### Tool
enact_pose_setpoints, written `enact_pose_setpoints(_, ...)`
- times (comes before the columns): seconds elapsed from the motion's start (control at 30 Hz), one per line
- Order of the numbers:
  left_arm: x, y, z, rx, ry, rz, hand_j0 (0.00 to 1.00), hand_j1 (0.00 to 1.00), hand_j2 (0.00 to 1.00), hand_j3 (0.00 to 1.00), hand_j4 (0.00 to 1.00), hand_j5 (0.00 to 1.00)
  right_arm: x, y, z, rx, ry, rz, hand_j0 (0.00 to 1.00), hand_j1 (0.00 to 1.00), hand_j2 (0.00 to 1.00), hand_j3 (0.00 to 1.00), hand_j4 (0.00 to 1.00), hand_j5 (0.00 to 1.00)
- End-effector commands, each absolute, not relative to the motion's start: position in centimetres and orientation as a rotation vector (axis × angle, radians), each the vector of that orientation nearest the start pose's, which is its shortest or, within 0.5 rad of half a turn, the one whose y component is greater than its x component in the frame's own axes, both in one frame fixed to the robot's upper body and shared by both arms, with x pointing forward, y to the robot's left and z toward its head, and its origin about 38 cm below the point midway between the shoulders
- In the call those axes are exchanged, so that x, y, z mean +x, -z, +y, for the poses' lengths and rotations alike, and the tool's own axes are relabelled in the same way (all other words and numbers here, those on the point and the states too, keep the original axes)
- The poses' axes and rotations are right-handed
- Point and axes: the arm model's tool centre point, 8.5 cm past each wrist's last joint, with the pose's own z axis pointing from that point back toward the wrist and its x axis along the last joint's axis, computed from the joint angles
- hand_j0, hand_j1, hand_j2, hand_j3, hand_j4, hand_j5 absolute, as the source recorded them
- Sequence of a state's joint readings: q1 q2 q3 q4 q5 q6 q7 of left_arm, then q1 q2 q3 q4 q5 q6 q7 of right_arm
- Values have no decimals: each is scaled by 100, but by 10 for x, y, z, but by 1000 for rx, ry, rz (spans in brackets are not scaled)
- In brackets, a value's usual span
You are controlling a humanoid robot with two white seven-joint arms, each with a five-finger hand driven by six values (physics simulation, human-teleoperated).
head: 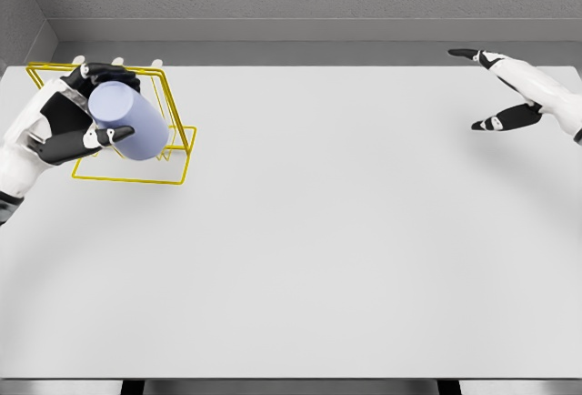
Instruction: Place the cup on the cup holder with both arms
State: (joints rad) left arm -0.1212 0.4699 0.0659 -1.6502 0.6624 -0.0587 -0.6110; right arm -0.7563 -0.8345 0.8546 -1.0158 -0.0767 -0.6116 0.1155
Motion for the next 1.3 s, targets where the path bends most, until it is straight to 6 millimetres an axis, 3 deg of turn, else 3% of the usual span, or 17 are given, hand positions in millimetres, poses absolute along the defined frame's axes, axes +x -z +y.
enact_pose_setpoints(0.0,378,-201,338,-516,485,-1823,84,84,84,84,84,84,477,-196,-393,-381,-1310,-1653,100,100,100,100,100,100)
enact_pose_setpoints(0.2,377,-201,338,-517,485,-1821,95,95,95,95,95,95,477,-195,-392,-377,-1311,-1651,100,100,100,100,100,100)
enact_pose_setpoints(0.63,375,-202,340,-518,485,-1824,100,100,100,100,100,100,477,-195,-392,-377,-1311,-1651,100,100,100,100,100,100)
enact_pose_setpoints(0.73,357,-214,345,-501,499,-1895,100,100,100,100,100,100,477,-196,-393,-381,-1310,-1651,100,100,100,100,100,100)
enact_pose_setpoints(0.9,342,-232,360,-430,540,-2056,100,100,100,100,100,100,477,-196,-393,-380,-1311,-1652,100,100,100,100,100,100)
enact_pose_setpoints(1.0,321,-227,357,-405,573,-2191,100,100,100,100,100,100,478,-197,-393,-381,-1311,-1653,100,100,100,100,100,100)
enact_pose_setpoints(1.03,315,-225,344,-429,635,-2256,100,100,100,100,100,100,478,-197,-393,-381,-1311,-1653,100,100,100,100,100,100)
enact_pose_setpoints(1.13,315,-201,302,-573,744,-2157,100,100,100,100,100,100,478,-196,-392,-378,-1312,-1653,100,100,100,100,100,100)
enact_pose_setpoints(1.27,317,-193,274,-608,853,-2121,100,100,100,100,100,100,478,-196,-392,-378,-1312,-1653,100,100,100,100,100,100)
